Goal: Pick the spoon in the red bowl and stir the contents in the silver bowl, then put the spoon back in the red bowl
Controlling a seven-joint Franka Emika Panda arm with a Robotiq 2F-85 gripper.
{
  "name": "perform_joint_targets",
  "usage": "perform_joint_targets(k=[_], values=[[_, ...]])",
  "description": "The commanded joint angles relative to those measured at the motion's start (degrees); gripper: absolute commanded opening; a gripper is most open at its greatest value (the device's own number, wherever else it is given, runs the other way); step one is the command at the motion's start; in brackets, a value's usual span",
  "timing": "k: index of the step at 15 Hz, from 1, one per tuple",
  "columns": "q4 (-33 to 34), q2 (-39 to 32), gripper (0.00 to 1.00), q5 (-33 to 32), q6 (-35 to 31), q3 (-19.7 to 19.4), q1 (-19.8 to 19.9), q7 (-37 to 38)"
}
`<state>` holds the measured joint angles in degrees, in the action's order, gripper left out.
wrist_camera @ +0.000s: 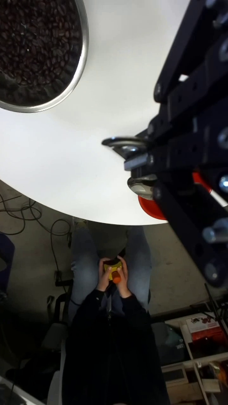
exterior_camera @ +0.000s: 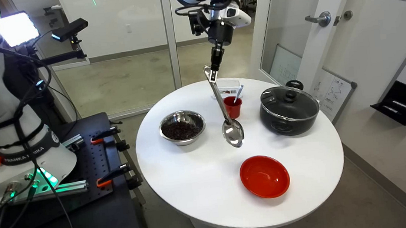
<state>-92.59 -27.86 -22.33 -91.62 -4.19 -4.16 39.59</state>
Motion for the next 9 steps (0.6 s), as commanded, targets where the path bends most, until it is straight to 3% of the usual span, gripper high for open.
perform_joint_targets(k=[1, 9], values=[[2.7, -2.6, 0.01, 2.5, -2.0, -1.0, 2.4, -4.4], [3.9, -7.5, 0.01, 1.7, -10.4, -3.1, 3.8, -7.8]])
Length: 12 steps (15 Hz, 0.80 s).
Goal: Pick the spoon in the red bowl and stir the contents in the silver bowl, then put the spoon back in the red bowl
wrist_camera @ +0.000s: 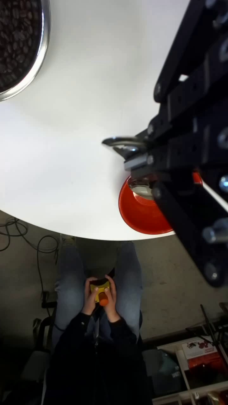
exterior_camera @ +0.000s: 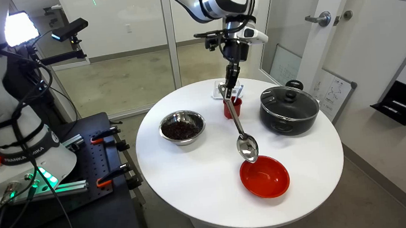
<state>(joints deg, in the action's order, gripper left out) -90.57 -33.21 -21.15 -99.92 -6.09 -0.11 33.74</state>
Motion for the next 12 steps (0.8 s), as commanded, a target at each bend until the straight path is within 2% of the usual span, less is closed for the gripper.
perform_joint_targets(k=[1, 12], values=[[1.9, -2.6, 0.01, 0.8, -2.9, -1.4, -0.1, -2.2], [2.2, -5.8, 0.01, 0.9, -5.8, -3.7, 0.4, -4.6]])
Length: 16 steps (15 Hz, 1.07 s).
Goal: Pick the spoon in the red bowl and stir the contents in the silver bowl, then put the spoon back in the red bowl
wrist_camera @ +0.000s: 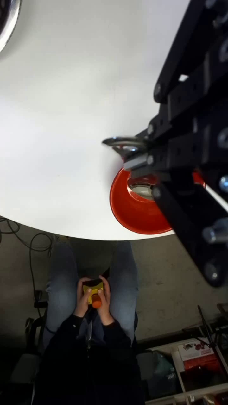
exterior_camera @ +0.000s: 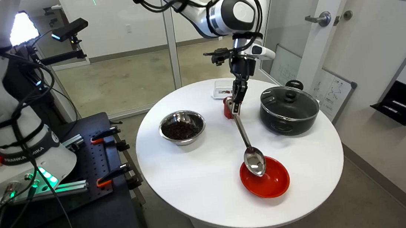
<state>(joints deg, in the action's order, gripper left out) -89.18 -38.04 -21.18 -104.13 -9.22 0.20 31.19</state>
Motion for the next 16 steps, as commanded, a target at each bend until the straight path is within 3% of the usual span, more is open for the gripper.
perform_joint_targets(k=[1, 16], values=[[0.7, -1.2, 0.01, 0.8, -2.1, -0.7, 0.1, -2.1], [1.1, -3.8, 0.01, 0.3, -3.2, -2.1, -0.1, -3.2]])
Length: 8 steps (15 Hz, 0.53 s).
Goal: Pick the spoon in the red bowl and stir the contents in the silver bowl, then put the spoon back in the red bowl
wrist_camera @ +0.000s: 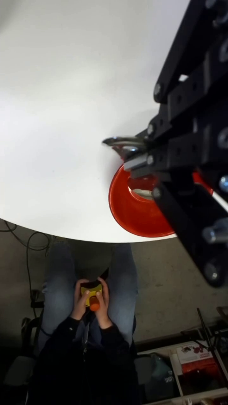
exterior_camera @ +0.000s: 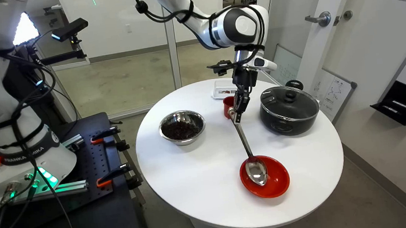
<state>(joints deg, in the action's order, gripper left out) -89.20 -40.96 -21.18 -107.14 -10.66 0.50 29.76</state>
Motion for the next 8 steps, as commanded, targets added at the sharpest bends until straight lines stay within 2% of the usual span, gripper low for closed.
perform_joint_targets(k=[1, 8], values=[[1.2, -1.1, 0.01, 0.0, 0.3, -0.8, -0.6, -1.9], [1.8, -2.9, 0.01, -1.0, 2.1, -1.2, -1.4, -2.6]])
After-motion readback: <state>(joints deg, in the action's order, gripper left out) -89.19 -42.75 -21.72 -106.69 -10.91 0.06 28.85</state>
